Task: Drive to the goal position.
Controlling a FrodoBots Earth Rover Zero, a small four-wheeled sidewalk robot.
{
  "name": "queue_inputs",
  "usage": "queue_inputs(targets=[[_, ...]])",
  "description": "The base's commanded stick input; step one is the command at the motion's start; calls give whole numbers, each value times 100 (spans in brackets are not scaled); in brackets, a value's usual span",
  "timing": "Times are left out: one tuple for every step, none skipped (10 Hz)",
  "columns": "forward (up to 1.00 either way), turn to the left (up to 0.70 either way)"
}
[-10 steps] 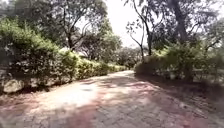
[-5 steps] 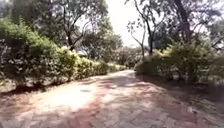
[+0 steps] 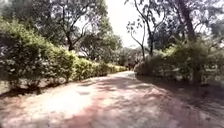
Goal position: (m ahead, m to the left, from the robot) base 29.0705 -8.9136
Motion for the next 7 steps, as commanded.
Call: queue_inputs(targets=[[50,0],[50,0],[50,0],[50,0],[50,0],[50,0],[50,0]])
